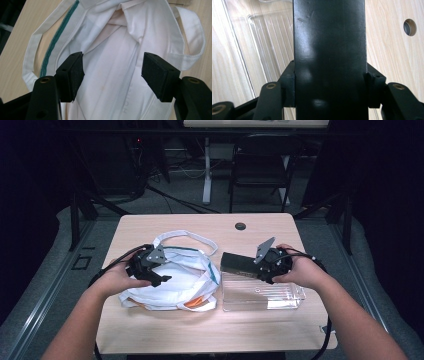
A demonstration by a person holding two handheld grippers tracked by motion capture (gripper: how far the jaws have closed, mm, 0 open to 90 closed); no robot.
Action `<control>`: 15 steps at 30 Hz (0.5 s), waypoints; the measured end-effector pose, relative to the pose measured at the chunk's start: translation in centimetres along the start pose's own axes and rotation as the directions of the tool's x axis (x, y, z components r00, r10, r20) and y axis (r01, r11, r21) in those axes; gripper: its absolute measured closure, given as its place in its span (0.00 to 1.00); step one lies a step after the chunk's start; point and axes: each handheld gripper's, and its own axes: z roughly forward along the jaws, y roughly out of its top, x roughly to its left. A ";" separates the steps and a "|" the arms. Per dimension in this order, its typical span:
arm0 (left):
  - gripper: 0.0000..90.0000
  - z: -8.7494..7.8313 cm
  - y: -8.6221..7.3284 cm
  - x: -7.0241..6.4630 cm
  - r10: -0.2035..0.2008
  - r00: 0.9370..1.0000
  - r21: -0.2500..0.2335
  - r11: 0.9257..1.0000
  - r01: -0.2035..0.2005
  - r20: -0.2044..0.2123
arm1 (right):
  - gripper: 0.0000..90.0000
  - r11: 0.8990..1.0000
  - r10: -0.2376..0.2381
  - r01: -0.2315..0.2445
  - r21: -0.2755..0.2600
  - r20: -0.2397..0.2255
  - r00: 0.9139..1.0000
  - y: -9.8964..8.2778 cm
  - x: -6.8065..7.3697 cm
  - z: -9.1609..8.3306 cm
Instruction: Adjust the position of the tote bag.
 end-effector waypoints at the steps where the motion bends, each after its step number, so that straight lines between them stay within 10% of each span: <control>1: 0.38 0.0 0.0 0.0 -0.002 1.000 0.001 1.000 0.002 -0.002 | 0.47 1.000 0.005 -0.005 -0.006 -0.004 1.000 -0.1 0.0 0.1; 15: 0.38 0.6 -0.3 0.0 -0.012 1.000 0.009 1.000 0.011 0.005 | 0.47 0.999 0.009 -0.009 0.031 -0.010 1.000 -1.6 -0.2 0.8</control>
